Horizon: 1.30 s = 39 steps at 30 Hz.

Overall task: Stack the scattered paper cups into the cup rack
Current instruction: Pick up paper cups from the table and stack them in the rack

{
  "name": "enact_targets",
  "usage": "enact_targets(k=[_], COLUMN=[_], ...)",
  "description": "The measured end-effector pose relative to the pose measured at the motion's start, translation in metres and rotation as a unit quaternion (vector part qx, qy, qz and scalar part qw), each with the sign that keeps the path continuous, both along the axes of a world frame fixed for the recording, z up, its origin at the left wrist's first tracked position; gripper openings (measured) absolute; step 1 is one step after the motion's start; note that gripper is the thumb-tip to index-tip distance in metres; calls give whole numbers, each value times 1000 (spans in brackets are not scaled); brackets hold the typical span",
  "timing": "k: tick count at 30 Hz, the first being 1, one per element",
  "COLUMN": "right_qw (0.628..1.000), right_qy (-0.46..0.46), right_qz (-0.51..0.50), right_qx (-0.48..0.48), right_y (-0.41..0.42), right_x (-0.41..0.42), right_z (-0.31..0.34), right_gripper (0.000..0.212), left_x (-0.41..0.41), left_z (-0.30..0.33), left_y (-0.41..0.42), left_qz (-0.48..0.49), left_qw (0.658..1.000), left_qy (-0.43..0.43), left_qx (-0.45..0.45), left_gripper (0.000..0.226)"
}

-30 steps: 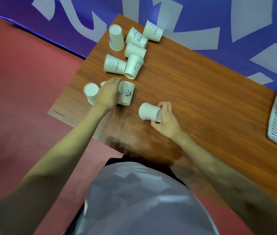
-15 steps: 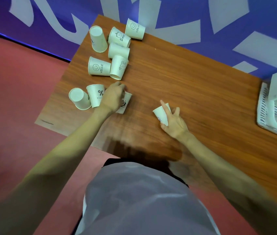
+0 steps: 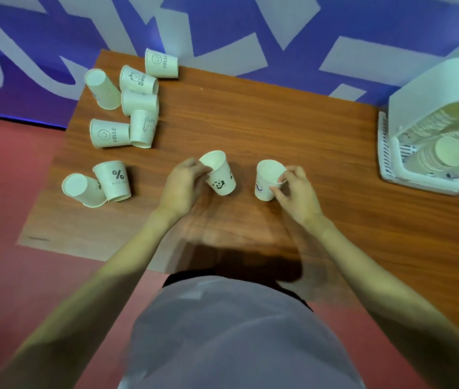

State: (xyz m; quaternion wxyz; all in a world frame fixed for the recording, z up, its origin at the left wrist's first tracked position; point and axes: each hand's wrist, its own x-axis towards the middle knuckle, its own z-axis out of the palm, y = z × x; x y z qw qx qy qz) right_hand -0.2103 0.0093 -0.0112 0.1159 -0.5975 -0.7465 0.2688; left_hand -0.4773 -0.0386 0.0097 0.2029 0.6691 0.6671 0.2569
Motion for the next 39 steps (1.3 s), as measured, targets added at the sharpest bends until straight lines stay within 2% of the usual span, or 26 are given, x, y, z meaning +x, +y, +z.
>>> enact_targets(k=[7, 14, 18, 21, 24, 31, 39], right_qw=[982, 951, 920, 899, 898, 903, 900], right_qy=[82, 101, 117, 133, 135, 138, 136], right_qz=[-74, -205, -282, -314, -323, -312, -312], right_qx=[155, 209, 246, 276, 267, 261, 272], right_y=[-3, 1, 0, 1, 2, 2, 4], right_x=[98, 207, 260, 295, 321, 350, 364], right_z=[23, 36, 39, 39, 36, 29, 36], right_gripper=[18, 18, 20, 19, 19, 16, 19], left_x=[83, 208, 280, 332, 377, 437, 457], left_z=[14, 39, 59, 77, 93, 92, 62], left_y=[31, 78, 105, 127, 151, 188, 201], left_qz=[-66, -161, -205, -226, -259, -340, -377], left_qw=[998, 986, 975, 965, 952, 927, 904], left_qy=[2, -22, -34, -47, -47, 54, 175], left_qx=[8, 38, 83, 127, 154, 149, 96], left_gripper=[17, 14, 13, 13, 15, 20, 24])
